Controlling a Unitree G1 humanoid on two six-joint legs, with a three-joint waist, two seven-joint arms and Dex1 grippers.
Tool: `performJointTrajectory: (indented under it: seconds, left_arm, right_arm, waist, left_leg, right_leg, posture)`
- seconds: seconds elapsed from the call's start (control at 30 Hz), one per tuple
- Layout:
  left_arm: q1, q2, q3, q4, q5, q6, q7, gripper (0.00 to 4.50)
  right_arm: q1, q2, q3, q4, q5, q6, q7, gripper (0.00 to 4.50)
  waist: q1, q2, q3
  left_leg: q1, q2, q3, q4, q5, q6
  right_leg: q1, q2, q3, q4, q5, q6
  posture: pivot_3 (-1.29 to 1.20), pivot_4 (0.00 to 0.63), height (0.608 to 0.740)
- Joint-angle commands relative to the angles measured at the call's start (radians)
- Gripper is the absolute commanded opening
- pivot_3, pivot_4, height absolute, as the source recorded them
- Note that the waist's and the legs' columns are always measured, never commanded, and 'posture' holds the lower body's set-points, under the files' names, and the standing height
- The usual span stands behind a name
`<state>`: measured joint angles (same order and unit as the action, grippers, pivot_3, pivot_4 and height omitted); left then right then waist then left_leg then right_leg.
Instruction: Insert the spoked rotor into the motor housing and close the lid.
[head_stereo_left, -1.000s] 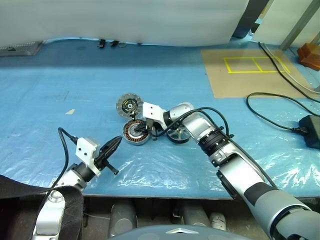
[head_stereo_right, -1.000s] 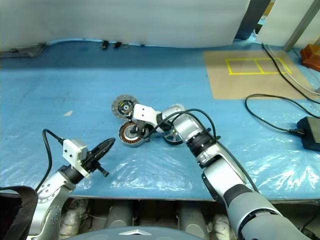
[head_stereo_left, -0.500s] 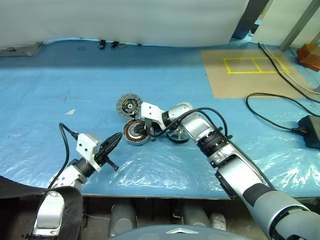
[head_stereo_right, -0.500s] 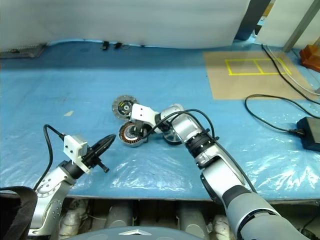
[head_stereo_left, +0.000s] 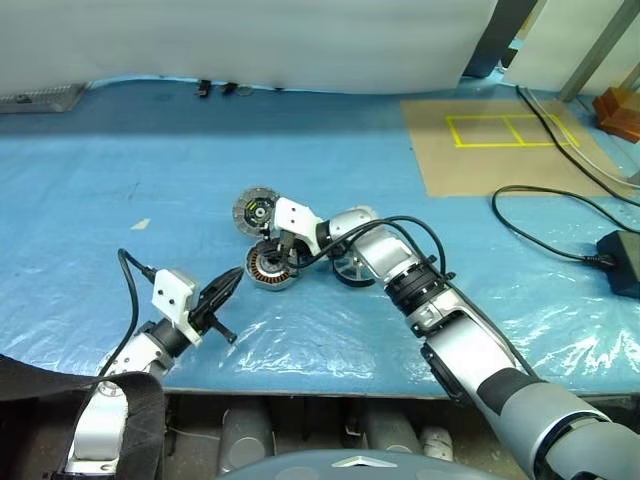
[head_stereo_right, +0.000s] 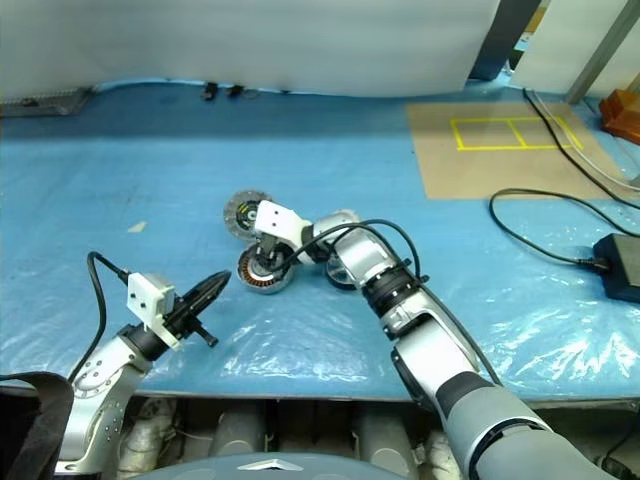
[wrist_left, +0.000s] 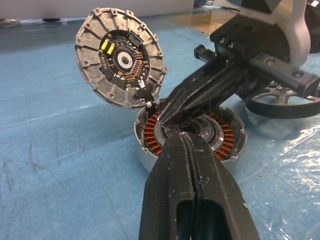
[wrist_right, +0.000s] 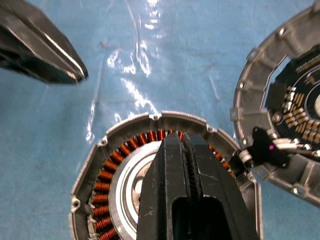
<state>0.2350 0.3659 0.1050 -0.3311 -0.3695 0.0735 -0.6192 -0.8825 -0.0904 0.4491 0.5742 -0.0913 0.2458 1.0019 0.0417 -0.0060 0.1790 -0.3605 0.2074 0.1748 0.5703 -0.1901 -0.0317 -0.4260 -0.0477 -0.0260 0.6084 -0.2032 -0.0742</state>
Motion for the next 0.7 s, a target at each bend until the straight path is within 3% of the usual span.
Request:
performJointTrajectory:
  seconds: [0.03,0.17,0.43,0.7]
  left_arm:
    - [0.003,0.008,0.013,-0.044,-0.005,-0.009,0.007,0.0]
    - [0.001,0.01,0.01,-0.046,-0.004,-0.006,0.01,0.0]
    - [-0.015,0.016,0.012,-0.038,-0.003,-0.01,0.012,0.0]
    - [-0.028,0.015,0.01,-0.041,-0.031,-0.02,-0.018,0.0]
  right_arm:
    - [0.013,-0.008,0.028,0.005,-0.03,-0.015,0.005,0.1]
    - [0.027,-0.018,0.041,0.008,-0.045,-0.026,0.009,0.1]
    - [0.014,0.052,-0.133,-0.098,0.167,0.034,0.052,0.1]
    - [0.032,-0.083,-0.145,-0.228,0.227,0.117,0.176,0.1]
  waist:
    - [0.0,0.0,0.0]
    - [0.0,0.0,0.0]
    - [0.0,0.0,0.0]
    - [0.003,0.0,0.0]
  left_leg:
    - [0.0,0.0,0.0,0.0,0.0,0.0]
    - [0.001,0.0,0.0,0.0,0.0,0.0]
    - [0.0,0.0,0.0,0.0,0.0,0.0]
    - [0.0,0.0,0.0,0.0,0.0,0.0]
  right_leg:
    - [0.0,0.0,0.0,0.0,0.0,0.0]
    - [0.0,0.0,0.0,0.0,0.0,0.0]
    - [0.0,0.0,0.0,0.0,0.0,0.0]
    - [0.0,0.0,0.0,0.0,0.0,0.0]
  posture:
    - [0.0,0.15,0.74]
    - [0.0,0.15,0.74]
    - [0.0,0.15,0.74]
    - [0.0,0.15,0.74]
